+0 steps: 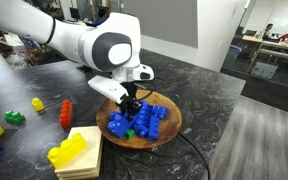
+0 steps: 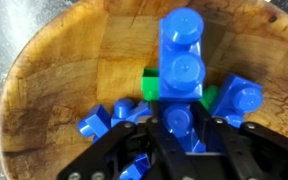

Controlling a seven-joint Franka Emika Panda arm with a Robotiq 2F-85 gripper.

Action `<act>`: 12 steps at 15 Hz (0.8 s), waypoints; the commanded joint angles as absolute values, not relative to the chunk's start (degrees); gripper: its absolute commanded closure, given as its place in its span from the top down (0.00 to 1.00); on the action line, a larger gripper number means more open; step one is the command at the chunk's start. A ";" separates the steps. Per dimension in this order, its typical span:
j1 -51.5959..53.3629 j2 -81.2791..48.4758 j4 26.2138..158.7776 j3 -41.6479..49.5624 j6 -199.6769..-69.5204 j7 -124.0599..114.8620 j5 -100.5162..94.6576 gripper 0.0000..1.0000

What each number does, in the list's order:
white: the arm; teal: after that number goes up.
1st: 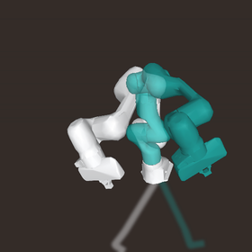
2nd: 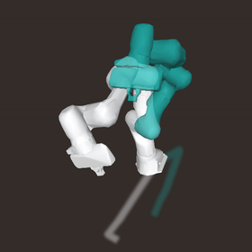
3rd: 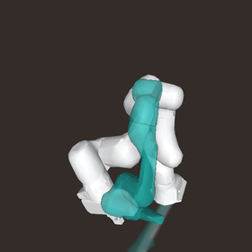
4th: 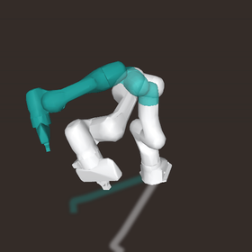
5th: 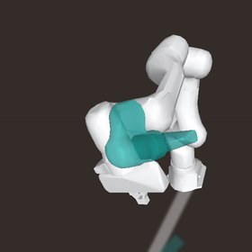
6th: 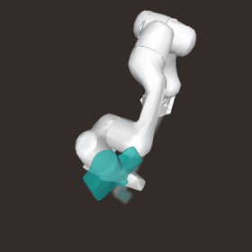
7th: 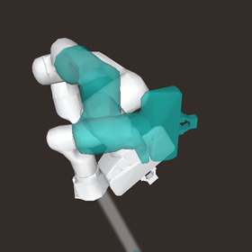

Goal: Remove the stacked blue blocks from the wooden bowl

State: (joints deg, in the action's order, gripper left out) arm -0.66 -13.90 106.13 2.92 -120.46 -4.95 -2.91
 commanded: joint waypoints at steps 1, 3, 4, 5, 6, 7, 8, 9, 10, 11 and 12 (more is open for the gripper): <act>-1.55 -13.23 104.26 2.36 -117.73 -1.99 -1.04 0.09; -1.72 -12.93 103.14 2.39 -116.49 -0.87 -0.61 0.09; -1.77 -12.87 102.41 2.40 -115.60 -0.33 -0.53 0.09; -1.74 -12.71 101.57 2.34 -114.42 0.37 -0.68 0.09; -1.69 -12.56 100.73 2.07 -113.03 1.80 -0.58 0.09; -1.36 -12.37 99.88 1.82 -111.35 2.87 -1.08 0.09; -1.06 -12.16 99.17 1.52 -109.91 3.93 -1.51 0.09; -0.58 -12.00 98.21 1.08 -107.57 4.93 -2.35 0.09; -0.03 -12.09 97.04 0.54 -104.49 6.18 -3.33 0.09; 0.70 -12.28 95.74 0.00 -100.98 6.90 -4.73 0.09; 1.28 -12.43 94.62 -0.56 -97.97 7.67 -5.84 0.09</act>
State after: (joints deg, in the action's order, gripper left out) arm 0.29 -12.03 97.84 0.50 -105.71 4.53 -2.89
